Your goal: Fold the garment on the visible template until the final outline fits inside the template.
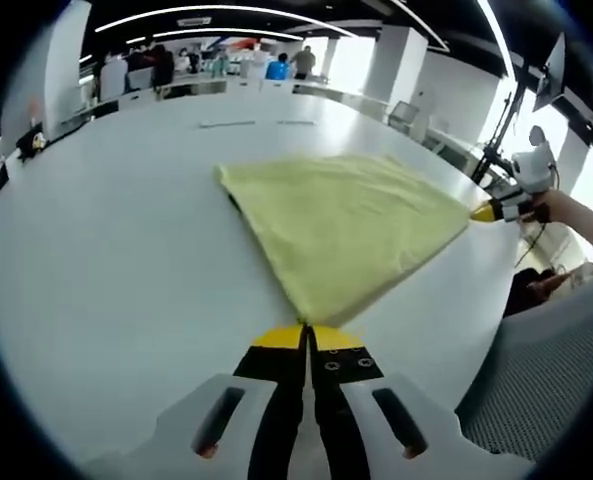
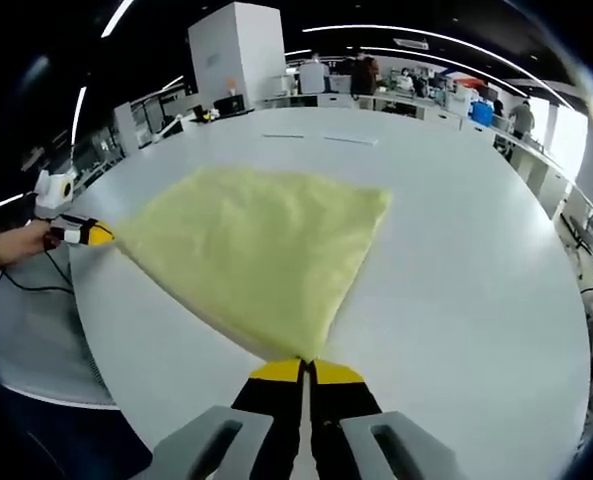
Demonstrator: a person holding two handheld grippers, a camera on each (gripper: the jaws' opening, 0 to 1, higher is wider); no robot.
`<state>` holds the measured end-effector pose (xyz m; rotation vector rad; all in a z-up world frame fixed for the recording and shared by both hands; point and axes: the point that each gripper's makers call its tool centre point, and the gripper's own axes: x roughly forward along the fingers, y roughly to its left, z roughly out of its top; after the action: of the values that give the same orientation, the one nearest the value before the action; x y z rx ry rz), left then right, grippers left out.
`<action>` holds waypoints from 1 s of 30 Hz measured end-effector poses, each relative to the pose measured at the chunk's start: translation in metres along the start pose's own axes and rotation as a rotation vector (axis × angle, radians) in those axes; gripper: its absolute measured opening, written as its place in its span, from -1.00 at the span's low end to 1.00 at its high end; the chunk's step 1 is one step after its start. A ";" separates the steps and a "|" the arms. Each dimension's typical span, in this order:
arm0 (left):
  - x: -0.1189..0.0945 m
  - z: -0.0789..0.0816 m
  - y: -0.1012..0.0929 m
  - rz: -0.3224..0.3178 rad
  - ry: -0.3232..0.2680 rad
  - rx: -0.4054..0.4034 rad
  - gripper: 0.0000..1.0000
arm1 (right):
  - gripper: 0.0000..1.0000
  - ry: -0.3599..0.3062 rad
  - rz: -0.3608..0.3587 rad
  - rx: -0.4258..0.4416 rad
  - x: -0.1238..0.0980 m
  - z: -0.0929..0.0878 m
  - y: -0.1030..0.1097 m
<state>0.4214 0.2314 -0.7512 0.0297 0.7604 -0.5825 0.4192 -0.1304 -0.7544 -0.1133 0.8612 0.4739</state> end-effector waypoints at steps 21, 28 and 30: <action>-0.006 0.021 -0.001 0.017 -0.018 -0.008 -0.36 | -0.11 -0.047 0.023 0.072 -0.003 0.023 0.009; -0.014 0.040 -0.006 0.011 -0.043 -0.020 -0.03 | 0.24 -0.065 0.055 0.037 -0.011 0.044 0.023; -0.017 0.044 -0.008 0.008 -0.044 -0.017 0.04 | 0.34 -0.066 0.065 0.013 -0.015 0.048 0.027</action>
<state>0.4362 0.2227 -0.7066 0.0046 0.7225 -0.5671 0.4331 -0.0981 -0.7094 -0.0572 0.8050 0.5294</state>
